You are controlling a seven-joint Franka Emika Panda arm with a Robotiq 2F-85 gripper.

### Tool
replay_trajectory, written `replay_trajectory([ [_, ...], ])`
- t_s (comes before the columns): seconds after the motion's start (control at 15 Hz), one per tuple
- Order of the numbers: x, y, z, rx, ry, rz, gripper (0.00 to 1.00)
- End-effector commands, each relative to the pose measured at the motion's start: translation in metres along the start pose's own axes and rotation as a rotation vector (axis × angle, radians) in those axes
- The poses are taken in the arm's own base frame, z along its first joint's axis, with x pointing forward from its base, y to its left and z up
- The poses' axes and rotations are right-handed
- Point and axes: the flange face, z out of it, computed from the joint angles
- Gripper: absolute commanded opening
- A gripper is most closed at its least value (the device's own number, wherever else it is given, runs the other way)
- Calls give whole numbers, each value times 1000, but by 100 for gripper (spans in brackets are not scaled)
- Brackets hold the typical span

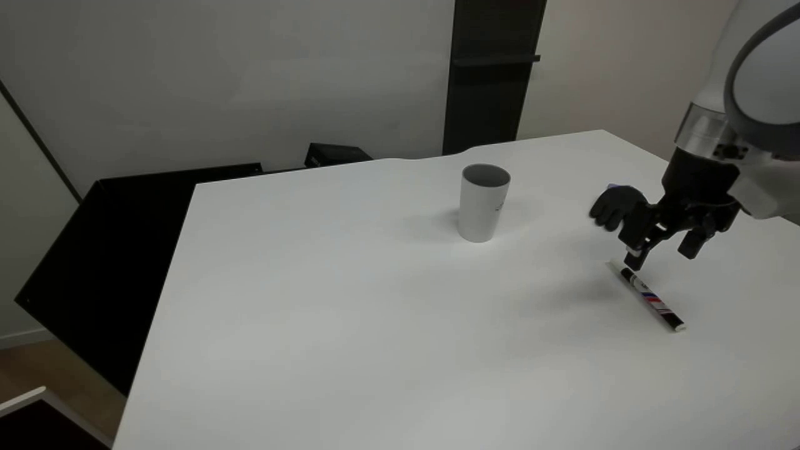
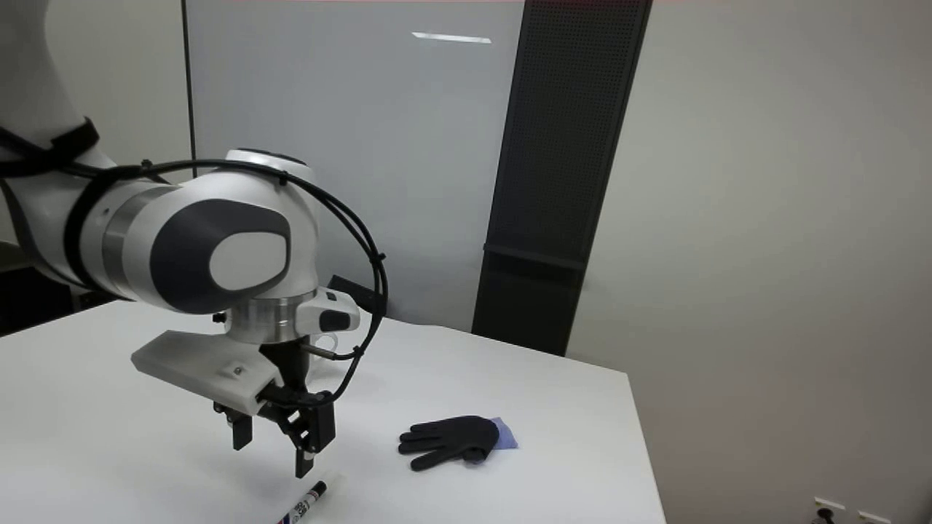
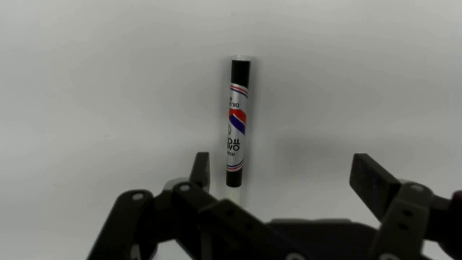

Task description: Pick up the pen from the table and put it in the cup. Pick up the pen from the cup and put the pen back on the table. Pick up the pen from the table and put it back in the cup.

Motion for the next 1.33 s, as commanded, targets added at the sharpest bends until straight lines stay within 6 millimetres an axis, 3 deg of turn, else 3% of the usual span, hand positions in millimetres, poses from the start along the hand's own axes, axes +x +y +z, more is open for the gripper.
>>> replay_trajectory([
  [0.0, 2, -5, 11, 14, -6, 67, 100],
  [0.53, -19, 3, 20, 29, -31, 138, 100],
  [1.07, -13, 1, 22, 31, -43, 87, 100],
  [1.27, -22, 4, 27, 8, -59, 75, 100],
])
